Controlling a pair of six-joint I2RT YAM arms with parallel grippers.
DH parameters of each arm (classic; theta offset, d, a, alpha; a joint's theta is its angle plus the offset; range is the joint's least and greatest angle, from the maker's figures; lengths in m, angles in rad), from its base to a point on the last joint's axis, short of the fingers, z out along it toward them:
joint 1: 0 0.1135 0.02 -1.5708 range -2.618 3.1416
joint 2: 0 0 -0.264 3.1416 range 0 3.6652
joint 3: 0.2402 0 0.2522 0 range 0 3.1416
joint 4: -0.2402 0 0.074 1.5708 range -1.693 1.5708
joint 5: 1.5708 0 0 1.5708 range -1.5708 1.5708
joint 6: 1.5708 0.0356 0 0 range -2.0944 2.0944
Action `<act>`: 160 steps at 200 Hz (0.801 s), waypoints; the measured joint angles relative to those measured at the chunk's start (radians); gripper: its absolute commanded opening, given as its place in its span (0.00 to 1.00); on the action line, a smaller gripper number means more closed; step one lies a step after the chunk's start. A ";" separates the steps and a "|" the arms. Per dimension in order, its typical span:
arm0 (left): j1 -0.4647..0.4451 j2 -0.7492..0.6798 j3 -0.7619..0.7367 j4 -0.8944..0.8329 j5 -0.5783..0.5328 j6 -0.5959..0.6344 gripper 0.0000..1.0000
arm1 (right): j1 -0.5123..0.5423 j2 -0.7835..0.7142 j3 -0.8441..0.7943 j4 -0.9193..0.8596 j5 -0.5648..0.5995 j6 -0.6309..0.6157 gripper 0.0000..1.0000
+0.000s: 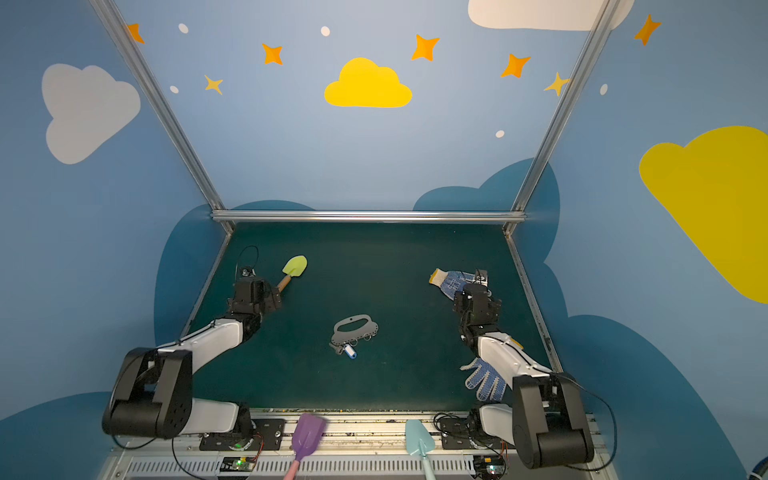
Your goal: Put the keys on the keyring
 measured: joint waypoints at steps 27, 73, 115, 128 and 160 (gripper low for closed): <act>0.000 0.040 -0.045 0.127 0.056 0.043 1.00 | 0.013 0.065 -0.079 0.172 -0.065 -0.056 0.88; 0.013 0.091 -0.152 0.421 0.130 0.064 1.00 | -0.020 0.227 -0.148 0.510 -0.192 -0.123 0.88; 0.050 0.101 -0.149 0.446 0.166 0.058 1.00 | -0.097 0.253 -0.094 0.511 -0.291 -0.105 0.88; 0.050 0.101 -0.149 0.454 0.169 0.058 1.00 | -0.100 0.251 -0.087 0.514 -0.304 -0.102 0.88; 0.047 0.101 -0.149 0.464 0.176 0.058 1.00 | -0.100 0.251 -0.087 0.511 -0.320 -0.099 0.89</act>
